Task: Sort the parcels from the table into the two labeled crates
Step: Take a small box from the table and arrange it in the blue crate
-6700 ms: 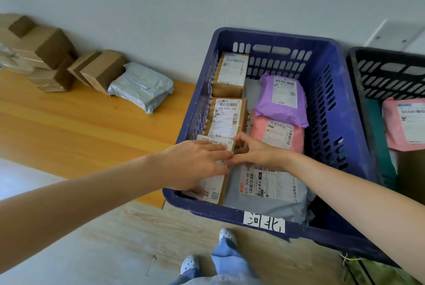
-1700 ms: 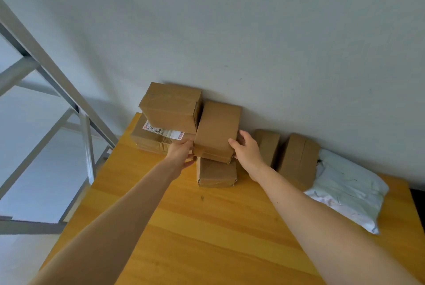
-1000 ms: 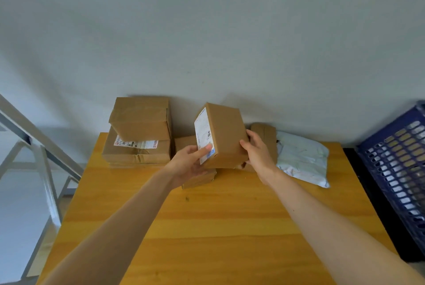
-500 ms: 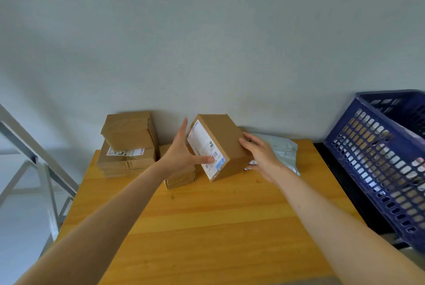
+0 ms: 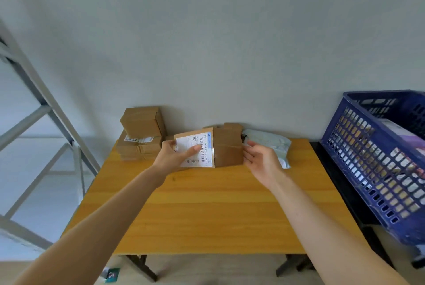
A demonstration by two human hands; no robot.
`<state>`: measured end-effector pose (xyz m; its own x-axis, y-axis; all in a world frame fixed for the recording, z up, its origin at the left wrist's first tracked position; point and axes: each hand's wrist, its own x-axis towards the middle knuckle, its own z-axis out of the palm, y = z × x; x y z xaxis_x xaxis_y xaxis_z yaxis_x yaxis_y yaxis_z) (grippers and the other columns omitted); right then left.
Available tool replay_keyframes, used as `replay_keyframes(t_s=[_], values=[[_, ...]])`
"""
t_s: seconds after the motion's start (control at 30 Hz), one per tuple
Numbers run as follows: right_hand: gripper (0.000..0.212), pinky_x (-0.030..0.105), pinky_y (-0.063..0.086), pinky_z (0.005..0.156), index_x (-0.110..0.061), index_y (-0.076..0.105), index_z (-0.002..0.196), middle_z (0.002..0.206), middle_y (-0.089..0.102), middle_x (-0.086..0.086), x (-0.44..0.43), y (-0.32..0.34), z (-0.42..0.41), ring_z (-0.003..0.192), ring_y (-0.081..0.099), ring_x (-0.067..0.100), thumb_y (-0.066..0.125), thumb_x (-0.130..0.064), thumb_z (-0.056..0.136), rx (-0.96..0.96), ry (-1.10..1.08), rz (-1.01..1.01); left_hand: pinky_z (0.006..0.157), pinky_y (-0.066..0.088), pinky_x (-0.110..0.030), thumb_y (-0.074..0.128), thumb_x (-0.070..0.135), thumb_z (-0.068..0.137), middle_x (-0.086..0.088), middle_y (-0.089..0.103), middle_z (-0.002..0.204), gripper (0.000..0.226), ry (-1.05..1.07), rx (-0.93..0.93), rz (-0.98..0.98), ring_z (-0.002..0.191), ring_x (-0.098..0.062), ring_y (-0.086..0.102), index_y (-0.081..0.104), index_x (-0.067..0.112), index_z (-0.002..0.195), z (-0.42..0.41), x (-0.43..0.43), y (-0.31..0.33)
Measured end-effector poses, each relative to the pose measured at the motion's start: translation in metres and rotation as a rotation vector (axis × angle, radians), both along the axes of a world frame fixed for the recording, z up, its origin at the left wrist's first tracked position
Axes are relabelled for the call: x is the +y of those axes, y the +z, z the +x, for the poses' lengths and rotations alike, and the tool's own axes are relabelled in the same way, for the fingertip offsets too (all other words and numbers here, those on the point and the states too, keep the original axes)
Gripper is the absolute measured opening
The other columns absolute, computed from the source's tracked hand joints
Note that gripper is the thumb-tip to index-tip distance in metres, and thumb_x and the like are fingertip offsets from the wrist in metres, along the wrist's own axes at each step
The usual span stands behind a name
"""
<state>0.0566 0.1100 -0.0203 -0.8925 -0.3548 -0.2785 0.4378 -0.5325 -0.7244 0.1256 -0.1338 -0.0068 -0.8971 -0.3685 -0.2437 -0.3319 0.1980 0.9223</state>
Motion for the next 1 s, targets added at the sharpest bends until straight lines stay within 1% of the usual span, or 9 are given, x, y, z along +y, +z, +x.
replay_keyframes(t_s=[0.1,0.23,0.3,0.37,0.47,0.6,0.8,0.9,1.0], values=[[0.049,0.025,0.054,0.073,0.000,0.055,0.111,0.103,0.071,0.012,0.002,-0.008,0.017,0.092,0.070,0.021,0.030,0.025,0.076,-0.029,0.036,-0.075,0.095,0.052,-0.042,0.080,0.078,0.033,-0.004,0.066,0.115,0.129,0.077,-0.049,0.067,0.104,-0.021,0.065,0.042,0.009,0.135,0.020,0.009,-0.003],[0.070,0.023,0.052,0.077,-0.004,0.053,0.119,0.119,0.065,0.009,0.009,-0.015,0.038,0.109,0.064,0.021,0.026,0.037,0.070,0.067,0.112,-0.030,0.083,0.055,-0.040,0.077,0.077,0.035,-0.005,0.074,0.098,0.108,0.127,-0.091,0.122,0.086,-0.020,0.071,0.059,0.011,0.118,0.042,0.025,0.001],[0.073,0.022,0.053,0.070,-0.008,0.051,0.125,0.122,0.063,0.004,0.012,-0.016,0.048,0.108,0.063,0.019,0.035,0.039,0.071,0.154,0.150,0.075,0.081,0.055,-0.042,0.075,0.074,0.049,-0.005,0.071,0.102,0.101,0.130,-0.096,0.119,0.088,-0.022,0.070,0.049,0.016,0.127,0.050,0.031,0.001],[0.079,0.025,0.054,0.077,-0.011,0.045,0.134,0.132,0.057,0.004,0.014,-0.014,0.055,0.116,0.059,0.021,0.049,0.036,0.070,0.206,0.153,0.161,0.083,0.057,-0.043,0.071,0.069,0.066,-0.004,0.065,0.110,0.091,0.111,-0.109,0.108,0.096,-0.023,0.067,0.033,0.030,0.139,0.057,0.036,0.000],[0.082,0.025,0.054,0.080,-0.014,0.042,0.137,0.133,0.057,0.007,0.017,-0.009,0.062,0.115,0.061,0.023,0.065,0.027,0.070,0.221,0.081,0.191,0.077,0.059,-0.041,0.069,0.064,0.073,-0.007,0.063,0.111,0.073,0.054,-0.118,0.131,0.097,-0.027,0.067,0.039,0.036,0.134,0.065,0.039,0.003],[0.074,0.029,0.049,0.093,-0.018,0.046,0.132,0.120,0.067,0.010,0.018,-0.001,0.069,0.112,0.063,0.021,0.076,0.011,0.071,0.220,0.006,0.205,0.068,0.060,-0.037,0.073,0.049,0.077,-0.012,0.060,0.114,0.058,0.002,-0.067,0.269,0.098,-0.030,0.065,0.049,0.023,0.124,0.074,0.039,0.009],[0.062,0.038,0.040,0.109,-0.030,0.035,0.146,0.129,0.062,-0.004,-0.005,0.005,0.088,0.121,0.055,0.012,0.065,-0.030,0.092,0.253,-0.060,0.287,0.076,0.059,-0.043,0.081,0.039,0.063,-0.014,0.066,0.106,0.059,-0.063,0.000,0.400,0.089,-0.029,0.068,0.057,0.014,0.111,0.087,0.041,0.017],[0.055,0.030,0.042,0.100,-0.047,0.032,0.144,0.132,0.058,-0.017,-0.018,0.012,0.103,0.122,0.051,0.002,0.055,-0.046,0.095,0.294,0.010,0.320,0.076,0.059,-0.048,0.079,0.035,0.067,-0.013,0.069,0.105,0.062,-0.124,0.012,0.400,0.090,-0.030,0.072,0.057,0.026,0.124,0.095,0.038,0.021],[0.053,0.017,0.048,0.078,-0.055,0.043,0.129,0.119,0.063,-0.027,-0.025,0.021,0.120,0.105,0.059,-0.011,0.067,-0.055,0.081,0.331,0.118,0.275,0.082,0.057,-0.050,0.077,0.039,0.071,-0.010,0.071,0.104,0.063,-0.191,0.015,0.329,0.092,-0.031,0.071,0.053,0.037,0.129,0.103,0.030,0.023]])
